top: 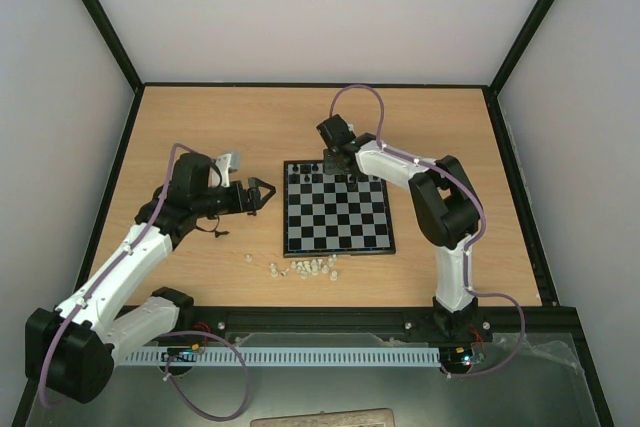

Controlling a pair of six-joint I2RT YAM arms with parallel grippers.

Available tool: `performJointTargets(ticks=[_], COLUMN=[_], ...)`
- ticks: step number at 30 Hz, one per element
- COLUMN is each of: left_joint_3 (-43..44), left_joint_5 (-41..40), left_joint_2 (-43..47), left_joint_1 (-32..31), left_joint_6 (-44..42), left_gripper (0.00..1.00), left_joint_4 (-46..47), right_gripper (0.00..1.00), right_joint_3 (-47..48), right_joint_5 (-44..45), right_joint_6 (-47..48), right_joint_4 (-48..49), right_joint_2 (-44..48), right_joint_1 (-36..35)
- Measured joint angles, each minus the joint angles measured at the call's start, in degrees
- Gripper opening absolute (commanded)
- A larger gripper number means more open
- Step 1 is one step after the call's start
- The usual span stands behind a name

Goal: Set up the chess pieces on the board
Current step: Place the chess piece on the chessboard.

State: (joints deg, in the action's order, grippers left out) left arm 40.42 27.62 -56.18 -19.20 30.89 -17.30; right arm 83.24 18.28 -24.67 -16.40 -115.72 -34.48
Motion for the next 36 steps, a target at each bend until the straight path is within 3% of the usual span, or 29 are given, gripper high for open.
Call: performJointTargets(ticks=[9,25,30,36], left_joint_3=[0.0,0.0,0.0,0.0], left_joint_5=[0.28,0.46,0.46,0.48], left_joint_2=[-0.07,-0.63,-0.63,-0.63], left_joint_1=[0.0,0.0,0.0,0.0], left_joint_6=[0.26,0.42,0.42,0.44], left_gripper=[0.99,0.99,0.99,0.99], left_joint_4=[0.26,0.35,0.35,0.35], right_gripper=[0.13,0.14,0.19,0.09], right_joint_3=[-0.28,-0.26,-0.26,-0.26], right_joint_5=[-0.02,-0.11,-0.31,-0.92], right_joint_6=[0.04,0.02,0.02,0.09], right_joint_4=[0.0,0.02,-0.02,-0.17], right_joint_2=[0.17,0.17,0.17,0.15], right_joint_1=[-0.02,-0.04,-0.04,-0.02])
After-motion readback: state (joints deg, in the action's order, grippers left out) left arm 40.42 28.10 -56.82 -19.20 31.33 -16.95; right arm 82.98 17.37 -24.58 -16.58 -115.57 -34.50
